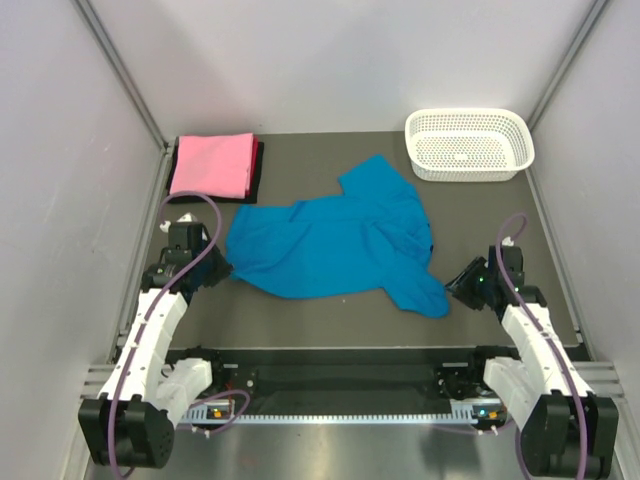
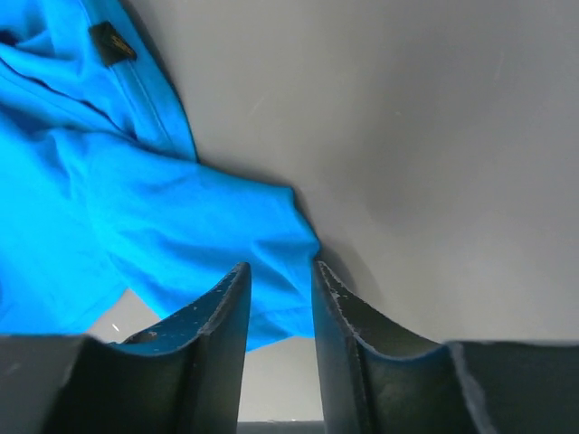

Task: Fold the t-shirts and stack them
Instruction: Flatten the tshirt out

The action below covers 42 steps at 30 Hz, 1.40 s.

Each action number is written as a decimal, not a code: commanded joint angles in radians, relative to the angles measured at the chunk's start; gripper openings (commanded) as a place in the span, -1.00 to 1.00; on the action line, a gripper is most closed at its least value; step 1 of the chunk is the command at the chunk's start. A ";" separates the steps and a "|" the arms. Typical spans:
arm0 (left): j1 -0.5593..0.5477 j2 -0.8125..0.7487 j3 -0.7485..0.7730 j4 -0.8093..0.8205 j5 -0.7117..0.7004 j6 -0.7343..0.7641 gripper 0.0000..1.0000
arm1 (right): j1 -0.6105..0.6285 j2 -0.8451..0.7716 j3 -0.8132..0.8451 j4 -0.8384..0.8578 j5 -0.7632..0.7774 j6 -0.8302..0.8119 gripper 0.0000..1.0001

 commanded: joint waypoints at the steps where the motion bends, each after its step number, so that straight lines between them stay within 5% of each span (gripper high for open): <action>1: 0.003 -0.018 0.010 0.037 0.007 0.017 -1.00 | 0.007 -0.031 -0.025 -0.073 0.016 -0.008 -0.31; 22: 0.000 -0.019 0.001 0.052 0.005 0.016 -1.00 | 0.022 -0.202 -0.134 -0.098 -0.029 0.013 -0.48; 25: 0.002 -0.024 -0.001 0.051 0.002 0.014 -1.00 | 0.022 -0.207 -0.128 -0.099 -0.029 0.012 -0.66; 26: 0.002 -0.024 -0.001 0.051 0.001 0.014 -1.00 | 0.022 -0.209 -0.126 -0.101 -0.027 0.013 -0.86; 27: 0.002 -0.024 0.001 0.051 -0.001 0.014 -1.00 | 0.022 -0.209 -0.119 -0.104 -0.030 0.013 -0.99; 37: 0.002 -0.010 0.083 0.043 0.024 -0.010 -1.00 | 0.022 -0.264 0.050 -0.193 -0.030 0.012 -1.00; 42: 0.002 -0.001 0.263 -0.011 -0.019 0.028 -1.00 | 0.022 -0.271 0.191 -0.230 -0.052 0.018 -1.00</action>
